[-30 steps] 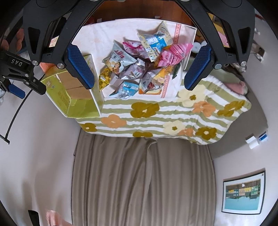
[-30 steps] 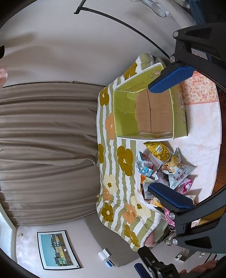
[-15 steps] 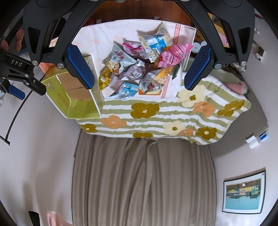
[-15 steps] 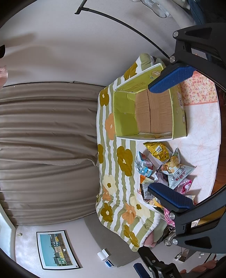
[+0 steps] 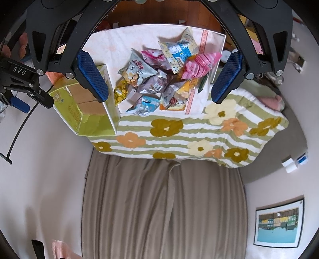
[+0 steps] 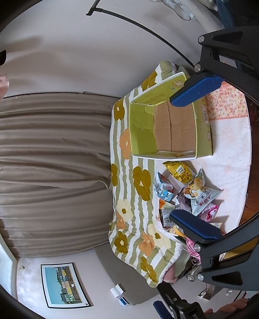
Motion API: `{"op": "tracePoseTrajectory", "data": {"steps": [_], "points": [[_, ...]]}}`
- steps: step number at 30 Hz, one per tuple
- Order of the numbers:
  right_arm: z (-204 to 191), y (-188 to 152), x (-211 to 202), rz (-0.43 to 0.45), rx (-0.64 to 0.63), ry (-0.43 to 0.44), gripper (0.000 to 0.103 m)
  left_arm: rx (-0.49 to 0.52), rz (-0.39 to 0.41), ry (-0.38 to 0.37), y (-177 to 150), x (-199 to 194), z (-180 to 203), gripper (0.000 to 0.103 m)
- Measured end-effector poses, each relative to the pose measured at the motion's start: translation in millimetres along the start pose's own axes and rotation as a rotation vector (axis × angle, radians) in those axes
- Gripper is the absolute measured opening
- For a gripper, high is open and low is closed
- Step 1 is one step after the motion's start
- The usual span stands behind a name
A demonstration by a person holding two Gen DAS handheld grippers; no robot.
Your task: Organize snacks
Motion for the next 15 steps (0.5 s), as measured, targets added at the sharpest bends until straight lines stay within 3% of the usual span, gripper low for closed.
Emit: {"op": "tracePoseTrajectory", "data": {"steps": [15], "points": [[-1.2,0.6,-0.7,-0.003,0.000,0.000,0.103,-0.001,0.000,0.002,-2.3,-3.0,0.1,0.102]]}}
Point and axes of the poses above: each gripper's, at about its wrist camera, not at the fingertips, and x roughly the way its jaws point, z to its right, y to its top, the point moved 8 cm from there along x, roughly the way its jaws point, and after that the axes turned 14 degrees about x, right-handed, at the moved point
